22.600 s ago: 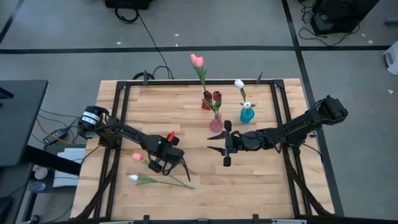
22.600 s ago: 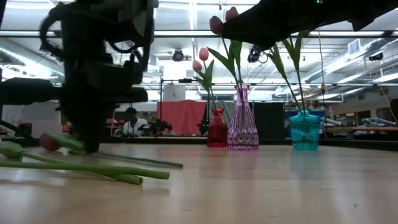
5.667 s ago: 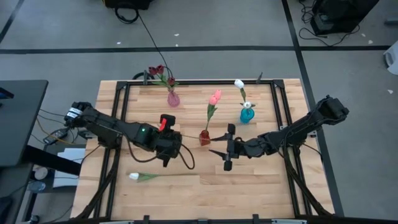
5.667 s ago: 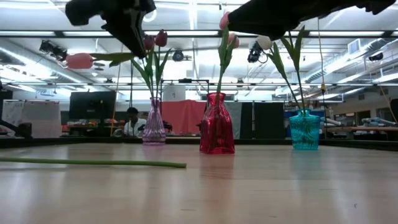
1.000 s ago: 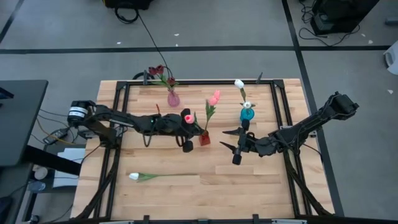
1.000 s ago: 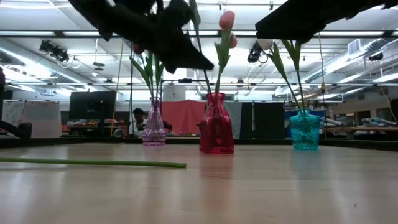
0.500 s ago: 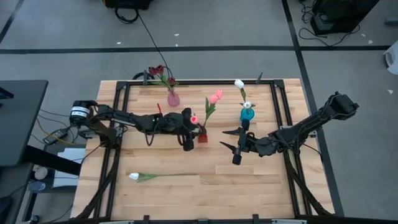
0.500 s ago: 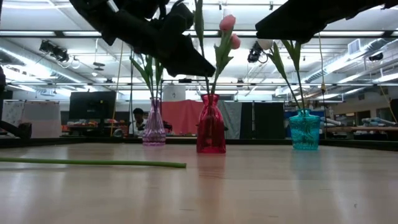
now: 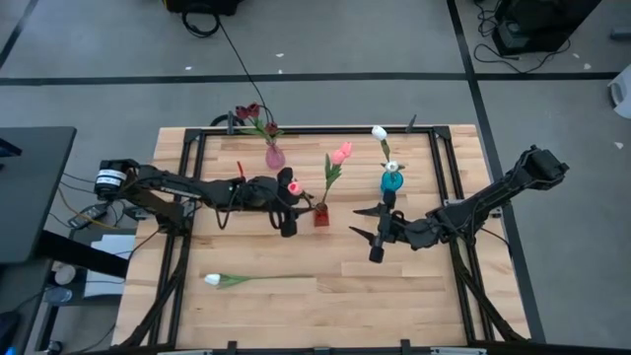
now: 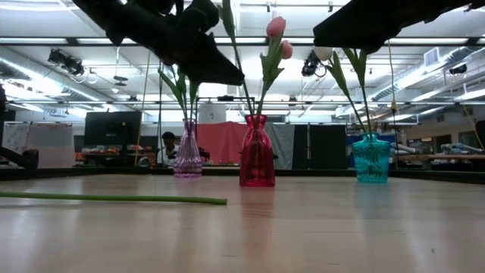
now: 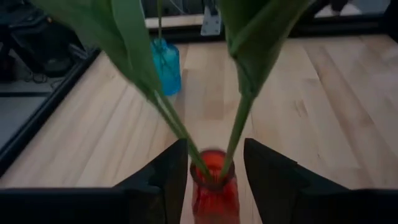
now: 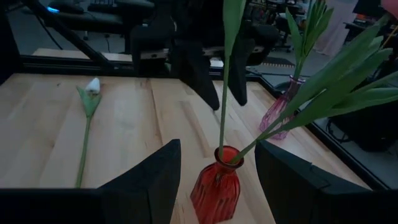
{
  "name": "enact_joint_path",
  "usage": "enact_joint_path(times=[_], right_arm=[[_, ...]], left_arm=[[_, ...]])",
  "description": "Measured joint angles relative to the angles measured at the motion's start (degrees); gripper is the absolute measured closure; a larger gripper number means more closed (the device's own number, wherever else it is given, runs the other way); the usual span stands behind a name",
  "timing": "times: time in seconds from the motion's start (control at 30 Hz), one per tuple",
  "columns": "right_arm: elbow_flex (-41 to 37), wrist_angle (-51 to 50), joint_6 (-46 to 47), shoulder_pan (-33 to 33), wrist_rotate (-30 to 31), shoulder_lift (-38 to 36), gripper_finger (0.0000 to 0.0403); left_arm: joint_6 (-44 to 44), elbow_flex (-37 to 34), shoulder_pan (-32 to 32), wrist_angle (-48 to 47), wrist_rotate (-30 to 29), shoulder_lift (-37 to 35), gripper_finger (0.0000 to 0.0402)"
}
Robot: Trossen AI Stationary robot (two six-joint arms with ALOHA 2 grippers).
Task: Sort flowers into vase by color
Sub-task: Adjust the red vase
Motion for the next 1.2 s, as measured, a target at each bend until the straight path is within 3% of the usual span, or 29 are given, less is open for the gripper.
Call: enact_joint_path(times=[0.4, 0.7, 1.03, 1.2], right_arm=[[0.0, 1.0, 0.5, -1.1, 0.0, 0.0, 0.0188], [0.0, 0.9, 0.4, -1.1, -0.6, 0.0, 0.0188], [0.0, 0.9, 0.2, -1.1, -1.4, 0.0, 0.0188], [0.0, 0.9, 0.5, -1.1, -1.9, 0.0, 0.0188]], left_arm=[[9.6, -1.9, -1.1, -1.1, 3.4, -0.1, 0.0241], [23.8, -2.0, -1.1, -11.5, 4.1, -0.1, 0.0241], [19.9, -2.4, -2.7, -22.7, 5.3, -0.1, 0.0241], [14.8, -8.7, -2.3, -21.4, 5.4, -0.1, 0.0248]])
